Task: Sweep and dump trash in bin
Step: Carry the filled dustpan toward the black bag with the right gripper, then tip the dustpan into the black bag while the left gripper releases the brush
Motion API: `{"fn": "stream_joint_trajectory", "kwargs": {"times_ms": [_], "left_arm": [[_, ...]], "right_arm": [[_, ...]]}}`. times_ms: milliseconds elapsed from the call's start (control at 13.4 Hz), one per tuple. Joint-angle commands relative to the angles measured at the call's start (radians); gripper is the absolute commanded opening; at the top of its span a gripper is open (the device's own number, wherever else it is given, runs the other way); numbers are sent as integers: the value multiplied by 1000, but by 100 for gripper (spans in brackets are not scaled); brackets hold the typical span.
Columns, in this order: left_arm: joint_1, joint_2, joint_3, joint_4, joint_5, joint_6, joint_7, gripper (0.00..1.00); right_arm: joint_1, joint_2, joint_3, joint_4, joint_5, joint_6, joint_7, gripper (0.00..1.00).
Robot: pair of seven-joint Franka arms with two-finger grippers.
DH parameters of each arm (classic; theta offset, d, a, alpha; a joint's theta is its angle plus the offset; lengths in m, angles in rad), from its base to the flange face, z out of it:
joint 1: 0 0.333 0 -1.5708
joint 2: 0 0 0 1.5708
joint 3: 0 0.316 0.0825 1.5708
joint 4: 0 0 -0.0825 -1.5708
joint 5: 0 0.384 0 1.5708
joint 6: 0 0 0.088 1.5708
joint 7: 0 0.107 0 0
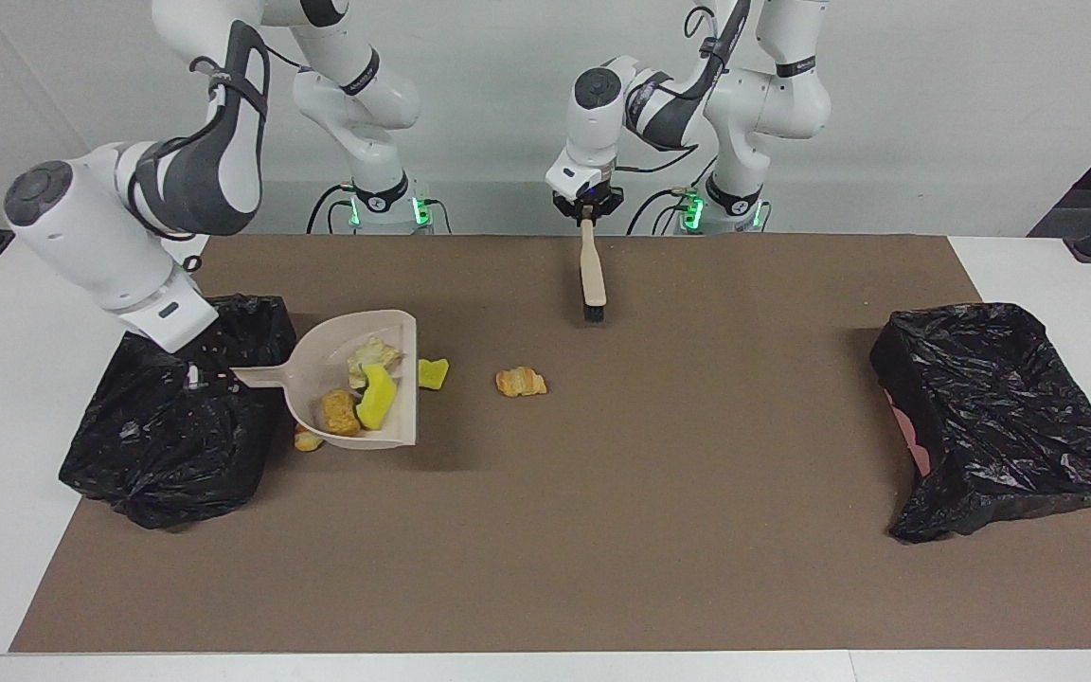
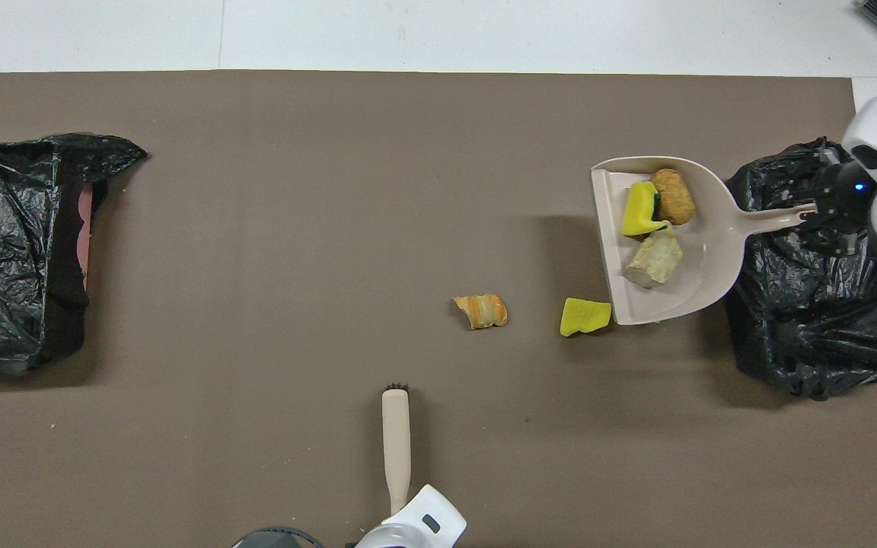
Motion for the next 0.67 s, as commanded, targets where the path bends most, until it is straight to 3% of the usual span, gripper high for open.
{"fn": "stream_joint_trajectory", "kwargs": {"times_ms": [0, 446, 521, 595], "left_arm": [[-11, 16, 0, -19, -27, 36, -9, 0], [-11, 45, 0, -26, -49, 46, 5, 0], [-9, 45, 0, -25, -49, 46, 3, 9], [-8, 46, 0, -23, -49, 45, 8, 26]], "right_arm": [[-95, -9, 7, 19, -26, -21, -83, 0], [-256, 1, 5, 68, -143, 48, -75, 0], [-258, -2, 4, 68, -173, 74, -68, 0], [-258, -4, 2, 68, -216, 94, -59, 0]]}}
